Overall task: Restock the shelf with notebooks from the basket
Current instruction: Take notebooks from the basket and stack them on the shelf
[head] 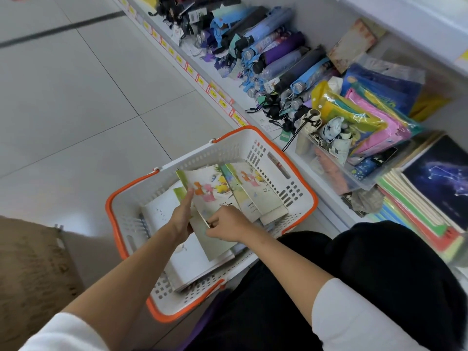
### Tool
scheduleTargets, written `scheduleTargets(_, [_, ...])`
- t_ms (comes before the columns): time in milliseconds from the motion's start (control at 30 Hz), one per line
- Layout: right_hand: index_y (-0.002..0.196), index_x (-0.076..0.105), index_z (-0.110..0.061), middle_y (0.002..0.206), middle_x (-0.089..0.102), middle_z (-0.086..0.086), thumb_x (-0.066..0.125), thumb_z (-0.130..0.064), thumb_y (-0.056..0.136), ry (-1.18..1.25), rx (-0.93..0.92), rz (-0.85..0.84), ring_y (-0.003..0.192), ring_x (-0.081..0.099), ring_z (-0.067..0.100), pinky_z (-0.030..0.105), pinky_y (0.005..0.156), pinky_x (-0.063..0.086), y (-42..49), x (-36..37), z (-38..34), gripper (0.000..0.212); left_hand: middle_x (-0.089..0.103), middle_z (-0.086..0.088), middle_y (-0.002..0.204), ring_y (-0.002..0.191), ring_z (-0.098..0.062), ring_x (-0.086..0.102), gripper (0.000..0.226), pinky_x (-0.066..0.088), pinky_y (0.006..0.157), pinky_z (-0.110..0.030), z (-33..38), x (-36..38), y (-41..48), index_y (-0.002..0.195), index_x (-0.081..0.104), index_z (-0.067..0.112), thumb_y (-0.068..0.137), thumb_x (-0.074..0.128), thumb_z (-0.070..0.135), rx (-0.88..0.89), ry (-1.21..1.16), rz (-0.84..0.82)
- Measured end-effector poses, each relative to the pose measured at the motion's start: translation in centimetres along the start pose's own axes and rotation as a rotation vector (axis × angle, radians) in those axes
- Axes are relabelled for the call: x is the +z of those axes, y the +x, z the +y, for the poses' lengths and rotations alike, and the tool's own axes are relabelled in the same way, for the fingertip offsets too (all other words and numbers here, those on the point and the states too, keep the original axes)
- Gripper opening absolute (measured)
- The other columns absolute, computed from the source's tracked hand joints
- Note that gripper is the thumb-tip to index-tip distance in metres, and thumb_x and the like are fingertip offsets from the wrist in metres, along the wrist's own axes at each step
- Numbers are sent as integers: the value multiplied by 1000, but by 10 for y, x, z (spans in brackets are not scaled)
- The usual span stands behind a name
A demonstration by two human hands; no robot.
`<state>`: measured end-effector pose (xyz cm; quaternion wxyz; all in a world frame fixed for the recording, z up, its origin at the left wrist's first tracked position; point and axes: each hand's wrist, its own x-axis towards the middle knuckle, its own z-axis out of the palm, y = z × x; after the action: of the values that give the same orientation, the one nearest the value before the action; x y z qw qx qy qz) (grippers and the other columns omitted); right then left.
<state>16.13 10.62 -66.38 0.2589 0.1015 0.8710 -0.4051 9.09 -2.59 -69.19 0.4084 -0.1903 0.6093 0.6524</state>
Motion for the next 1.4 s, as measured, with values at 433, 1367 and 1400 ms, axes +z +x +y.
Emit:
scheduleTargets(433, [99, 67, -6, 99, 63, 8, 46, -12, 98, 426, 167, 417, 92, 57, 21, 37, 80, 46, -30, -81, 27, 22, 65, -13, 122, 103, -27, 66, 38, 58, 81, -38, 53, 16, -16, 123, 59, 5, 87, 57, -7, 187, -101, -182])
scheduleTargets(1367, [109, 42, -17, 115, 59, 15, 40, 10, 87, 724, -28, 1676, 99, 60, 26, 29, 70, 49, -434, -315, 115, 34, 55, -12, 125, 108, -30, 58, 33, 52, 90, -46, 105, 495, -252, 127, 42, 13, 95, 50, 8, 755, 534, -773])
scheduleTargets(1400, [111, 41, -16, 116, 58, 14, 39, 10, 88, 746, -36, 1712, 100, 60, 26, 28, 70, 50, -448, -324, 120, 35, 53, -13, 128, 109, -31, 57, 40, 52, 88, -47, 103, 512, -262, 133, 38, 12, 94, 48, 3, 781, 554, -794])
